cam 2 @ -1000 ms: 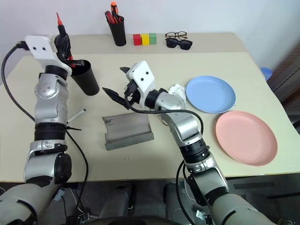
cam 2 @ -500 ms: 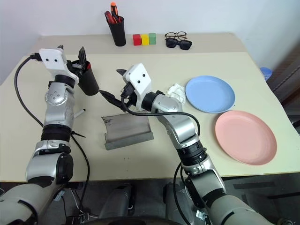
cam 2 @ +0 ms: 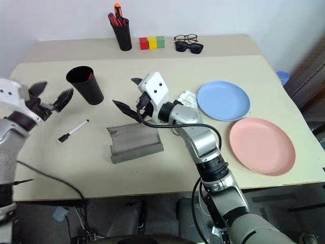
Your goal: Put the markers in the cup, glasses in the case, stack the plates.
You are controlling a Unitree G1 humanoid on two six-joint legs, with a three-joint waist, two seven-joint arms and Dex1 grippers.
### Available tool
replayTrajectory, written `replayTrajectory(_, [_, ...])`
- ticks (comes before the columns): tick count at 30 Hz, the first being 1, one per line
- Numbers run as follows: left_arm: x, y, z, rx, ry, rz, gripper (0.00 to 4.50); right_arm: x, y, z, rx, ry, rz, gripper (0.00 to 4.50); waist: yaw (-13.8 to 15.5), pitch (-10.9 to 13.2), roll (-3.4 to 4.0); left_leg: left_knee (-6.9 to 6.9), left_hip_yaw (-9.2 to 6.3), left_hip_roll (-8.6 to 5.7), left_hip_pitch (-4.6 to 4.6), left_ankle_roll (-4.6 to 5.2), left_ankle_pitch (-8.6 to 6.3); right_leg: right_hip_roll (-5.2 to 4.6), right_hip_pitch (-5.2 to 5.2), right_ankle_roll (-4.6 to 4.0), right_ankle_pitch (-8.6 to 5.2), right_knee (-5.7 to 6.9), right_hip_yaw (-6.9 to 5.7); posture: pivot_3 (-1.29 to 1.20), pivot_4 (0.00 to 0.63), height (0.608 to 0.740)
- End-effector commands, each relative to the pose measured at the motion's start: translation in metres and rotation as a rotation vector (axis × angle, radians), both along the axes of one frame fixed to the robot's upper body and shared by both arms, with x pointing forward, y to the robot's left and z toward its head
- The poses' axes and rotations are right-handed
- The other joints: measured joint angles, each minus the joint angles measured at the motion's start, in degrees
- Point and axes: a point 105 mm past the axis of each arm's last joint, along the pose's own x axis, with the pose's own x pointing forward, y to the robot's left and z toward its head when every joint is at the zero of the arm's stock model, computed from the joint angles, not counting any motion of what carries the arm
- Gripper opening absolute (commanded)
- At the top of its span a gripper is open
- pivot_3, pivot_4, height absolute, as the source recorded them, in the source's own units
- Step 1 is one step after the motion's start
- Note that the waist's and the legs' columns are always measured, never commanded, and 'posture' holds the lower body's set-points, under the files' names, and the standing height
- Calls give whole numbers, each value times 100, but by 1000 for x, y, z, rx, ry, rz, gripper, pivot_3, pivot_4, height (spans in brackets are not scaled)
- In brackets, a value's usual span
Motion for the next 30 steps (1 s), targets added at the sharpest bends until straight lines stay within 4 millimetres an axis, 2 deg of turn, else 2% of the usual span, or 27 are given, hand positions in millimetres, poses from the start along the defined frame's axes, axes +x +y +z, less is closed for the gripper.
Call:
replayTrajectory(1, [-3,-3,-20,72,185,34,4472,-9,2,12,25,-44,41,4500,28,3,4,0,-1,-1,7,0,0,0,10,-1,0,-1,-1,0,150,740])
replayTrajectory(7, [4,-2,-55,85,472,102,4472,-14,5,9,15,-42,71,4500,11,1,2,1,-9,-2,9,0,0,6,19,0,0,-6,-6,0,150,740])
replayTrajectory(8, [4,-5,-58,68,505,86,4233,-16,5,9,14,-40,75,4500,2,1,2,0,-8,-2,8,0,0,7,17,0,0,-5,-5,0,150,740])
replayTrajectory(10, [6,-8,-64,75,553,68,3573,-18,5,8,11,-36,86,4500,-12,1,2,-2,-5,-1,8,0,0,9,13,0,-1,-4,-3,0,150,740])
replayTrajectory(17, [11,-2,-70,97,575,92,32,-28,3,2,-15,-21,122,4500,1,0,1,-6,-2,1,6,-2,1,8,3,-2,-1,-2,-1,0,150,740])
replayTrajectory(20, [16,-8,-59,88,507,53,32,-29,3,1,-22,-18,125,4500,9,1,1,-5,-2,1,6,-2,1,6,3,-2,-1,-1,0,0,150,740])
replayTrajectory(22, [20,-34,-30,75,312,-112,32,-30,2,1,-25,-16,126,4500,12,0,1,-5,-1,1,5,-2,1,5,4,-3,-1,-2,1,0,150,740])
replayTrajectory(25, [11,-71,15,11,18,-342,32,-29,3,0,-29,-15,132,4500,45,0,0,-5,-1,4,-1,-3,1,-6,0,-3,-2,-6,-1,0,150,740])
replayTrajectory(28, [7,-88,51,-108,-167,-412,32,-29,4,1,-28,-16,140,4500,71,0,0,-2,0,7,-5,-3,1,-14,0,-2,-1,-9,-1,0,150,740])
replayTrajectory(30, [14,-89,79,-194,-300,-380,32,-29,6,2,-23,-18,143,4500,85,-1,-1,3,-1,-2,-5,-3,1,-11,3,-2,-1,-6,-2,0,150,740])
